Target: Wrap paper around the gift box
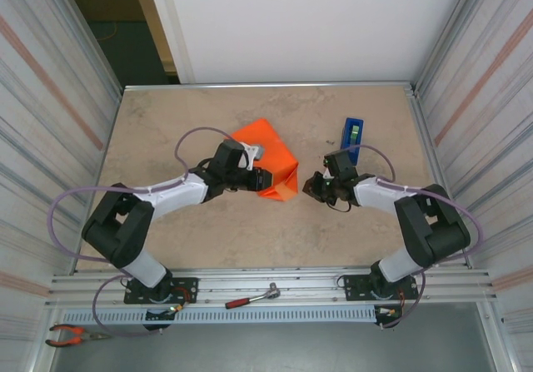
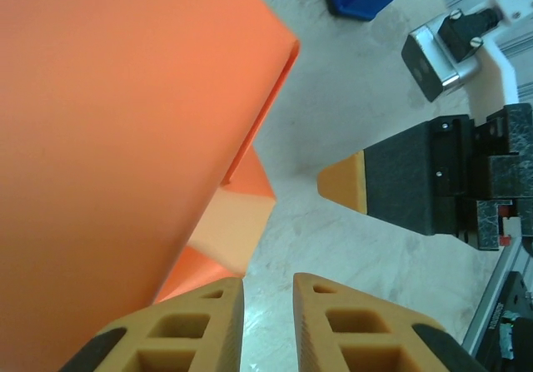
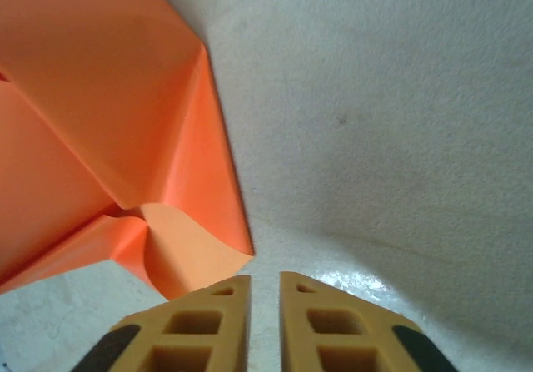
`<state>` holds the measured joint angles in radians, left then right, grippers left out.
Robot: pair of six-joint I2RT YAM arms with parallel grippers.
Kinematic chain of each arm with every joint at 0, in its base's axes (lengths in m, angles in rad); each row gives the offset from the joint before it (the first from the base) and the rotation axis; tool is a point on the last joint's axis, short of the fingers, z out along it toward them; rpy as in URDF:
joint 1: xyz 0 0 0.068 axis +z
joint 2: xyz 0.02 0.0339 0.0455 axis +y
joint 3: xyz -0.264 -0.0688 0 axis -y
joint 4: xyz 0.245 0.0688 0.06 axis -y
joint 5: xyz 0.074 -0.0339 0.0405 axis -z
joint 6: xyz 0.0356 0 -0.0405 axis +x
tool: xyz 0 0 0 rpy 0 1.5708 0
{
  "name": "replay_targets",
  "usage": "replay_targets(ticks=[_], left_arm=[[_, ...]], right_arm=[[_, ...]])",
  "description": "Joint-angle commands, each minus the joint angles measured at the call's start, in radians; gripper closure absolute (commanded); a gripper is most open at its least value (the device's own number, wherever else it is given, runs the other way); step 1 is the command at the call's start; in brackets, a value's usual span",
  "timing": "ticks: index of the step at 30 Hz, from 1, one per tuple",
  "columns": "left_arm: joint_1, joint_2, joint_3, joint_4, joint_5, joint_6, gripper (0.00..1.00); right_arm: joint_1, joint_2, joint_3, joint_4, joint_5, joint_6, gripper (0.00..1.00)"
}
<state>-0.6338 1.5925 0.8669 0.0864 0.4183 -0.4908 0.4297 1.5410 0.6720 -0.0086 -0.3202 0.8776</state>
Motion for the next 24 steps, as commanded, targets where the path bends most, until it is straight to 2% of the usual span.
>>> replay_targets(ticks=[1,5,10,13,24], left_arm=[[0.012,0.002,-0.01,0.024,-0.007,0.013,0.76],[0.017,-0.038,0.019,0.001,-0.002,0.021,0.74],[0.027,-0.096,0.062,-0.032,0.002,0.023,0.62],[0.04,-0.119,0.067,-0.034,0.008,0.016,0.58],[0.065,-0.153,0.034,-0.012,0.026,-0.016,0.56]], right_arm=[[0.02,0.038,0.049,0.007,-0.022,-0.03,0.78],[0.036,0.077,0.078,0.006,-0.019,-0.035,0.73],[0.046,0.123,0.112,0.004,-0.011,-0.036,0.72],[0.053,0.142,0.127,-0.004,0.0,-0.04,0.72],[0.086,0.199,0.151,-0.031,0.041,-0.06,0.73]])
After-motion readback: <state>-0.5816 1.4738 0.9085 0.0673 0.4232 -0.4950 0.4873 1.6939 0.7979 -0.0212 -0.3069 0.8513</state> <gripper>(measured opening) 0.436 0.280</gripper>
